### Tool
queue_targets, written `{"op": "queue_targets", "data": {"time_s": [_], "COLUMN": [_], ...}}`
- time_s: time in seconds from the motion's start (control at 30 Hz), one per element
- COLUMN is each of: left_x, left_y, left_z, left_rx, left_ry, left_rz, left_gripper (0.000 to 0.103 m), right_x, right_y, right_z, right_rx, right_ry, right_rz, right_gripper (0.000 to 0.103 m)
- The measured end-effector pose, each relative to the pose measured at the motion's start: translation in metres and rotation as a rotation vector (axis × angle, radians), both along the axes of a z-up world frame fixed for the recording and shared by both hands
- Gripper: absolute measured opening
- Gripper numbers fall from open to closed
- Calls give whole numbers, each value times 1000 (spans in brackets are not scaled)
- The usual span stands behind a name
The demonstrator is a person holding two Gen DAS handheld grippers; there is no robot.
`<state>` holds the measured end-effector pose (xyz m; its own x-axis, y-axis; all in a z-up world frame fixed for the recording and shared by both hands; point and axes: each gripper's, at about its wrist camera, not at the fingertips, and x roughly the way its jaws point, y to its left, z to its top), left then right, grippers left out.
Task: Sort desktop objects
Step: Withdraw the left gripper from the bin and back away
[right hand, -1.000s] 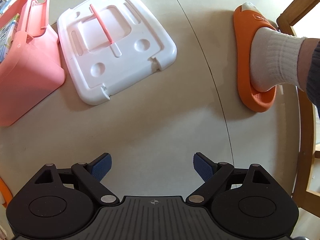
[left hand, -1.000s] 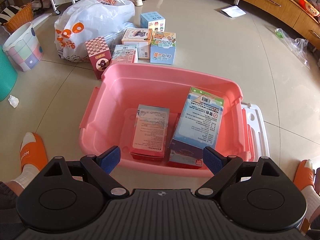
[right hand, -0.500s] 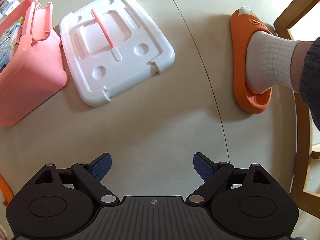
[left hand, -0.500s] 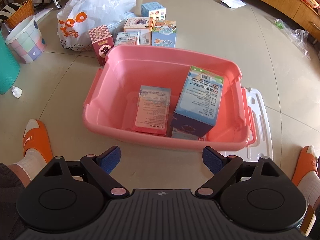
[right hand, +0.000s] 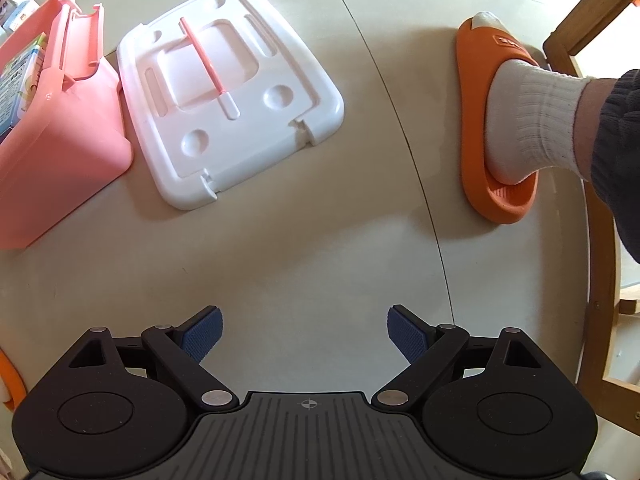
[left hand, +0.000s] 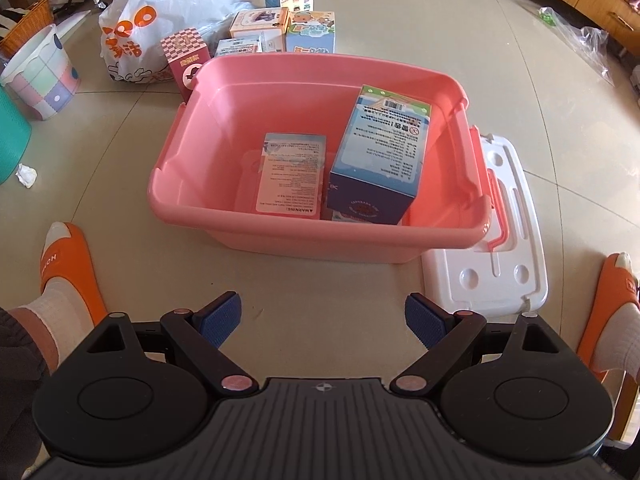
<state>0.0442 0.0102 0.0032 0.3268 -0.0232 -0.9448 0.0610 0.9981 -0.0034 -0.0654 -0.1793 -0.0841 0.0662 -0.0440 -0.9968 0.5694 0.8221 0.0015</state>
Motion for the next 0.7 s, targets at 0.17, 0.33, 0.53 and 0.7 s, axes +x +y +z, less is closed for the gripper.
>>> {"op": "queue_targets", "data": {"time_s": [0.17, 0.33, 0.53, 0.7], "left_x": [-6, -12, -14, -14], "left_y": [-3, -5, -4, -3], "left_z": [-6, -14, -18, -19], "left_rx": [6, 14, 14, 16], "left_ry": [19, 44, 57, 64], "left_rz": [-6, -15, -9, -13], "left_gripper": [91, 91, 91, 91], "right_x": [-1, -1, -2, -2], "right_y": [1, 1, 2, 2], "right_z": [0, -1, -2, -4], "right_rx": [1, 2, 3, 3], "right_ry": [2, 5, 9, 12], "right_rz": [-4, -2, 2, -1], "right_gripper": [88, 88, 88, 88]}}
